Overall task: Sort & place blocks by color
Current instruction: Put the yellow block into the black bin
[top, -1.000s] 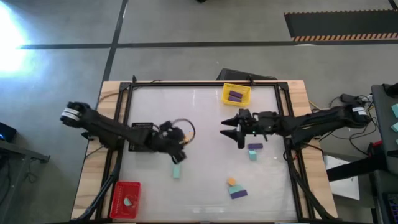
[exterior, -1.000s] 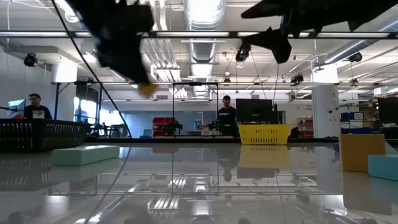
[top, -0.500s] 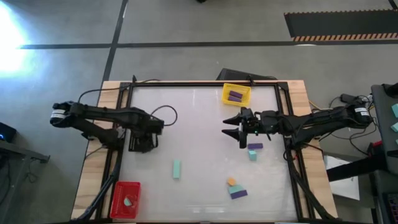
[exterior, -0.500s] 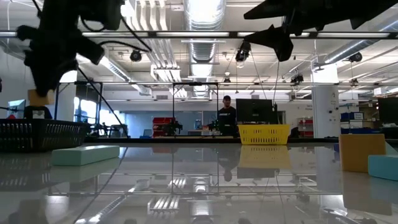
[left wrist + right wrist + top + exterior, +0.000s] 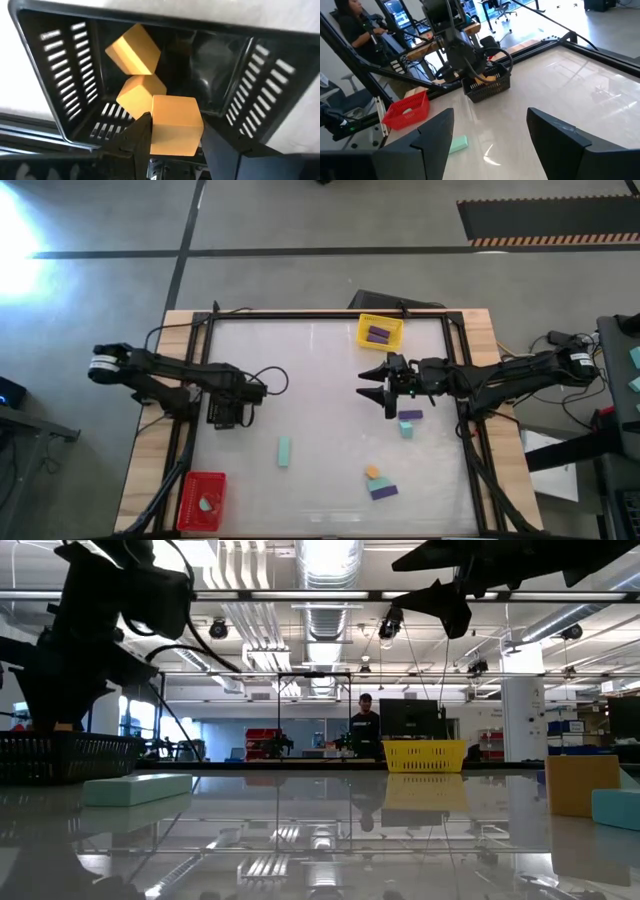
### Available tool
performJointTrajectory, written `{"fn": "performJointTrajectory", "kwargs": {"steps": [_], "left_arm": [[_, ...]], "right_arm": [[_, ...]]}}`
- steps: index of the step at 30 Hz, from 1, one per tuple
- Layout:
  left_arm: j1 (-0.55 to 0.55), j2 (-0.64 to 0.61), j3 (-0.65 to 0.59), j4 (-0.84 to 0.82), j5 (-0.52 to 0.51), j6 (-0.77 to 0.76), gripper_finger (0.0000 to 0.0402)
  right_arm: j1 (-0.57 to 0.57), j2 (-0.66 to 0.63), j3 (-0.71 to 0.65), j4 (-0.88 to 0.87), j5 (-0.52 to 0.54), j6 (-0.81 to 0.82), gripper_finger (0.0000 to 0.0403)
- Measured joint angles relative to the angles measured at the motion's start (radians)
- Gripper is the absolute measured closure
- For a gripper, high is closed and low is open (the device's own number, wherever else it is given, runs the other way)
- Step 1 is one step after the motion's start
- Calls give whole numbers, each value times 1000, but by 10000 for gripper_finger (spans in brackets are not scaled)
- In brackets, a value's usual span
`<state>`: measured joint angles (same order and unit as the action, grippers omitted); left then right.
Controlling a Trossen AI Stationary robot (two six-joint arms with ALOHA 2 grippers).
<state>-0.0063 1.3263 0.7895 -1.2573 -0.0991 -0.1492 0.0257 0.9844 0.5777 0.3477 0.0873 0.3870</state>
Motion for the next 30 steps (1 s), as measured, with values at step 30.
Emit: {"fn": "performJointTrajectory", "kwargs": {"steps": [30], "left_arm": [[0, 17, -5, 1, 5, 4, 267]], "right_arm": [[0, 0, 0, -29, -1, 5, 163]]}}
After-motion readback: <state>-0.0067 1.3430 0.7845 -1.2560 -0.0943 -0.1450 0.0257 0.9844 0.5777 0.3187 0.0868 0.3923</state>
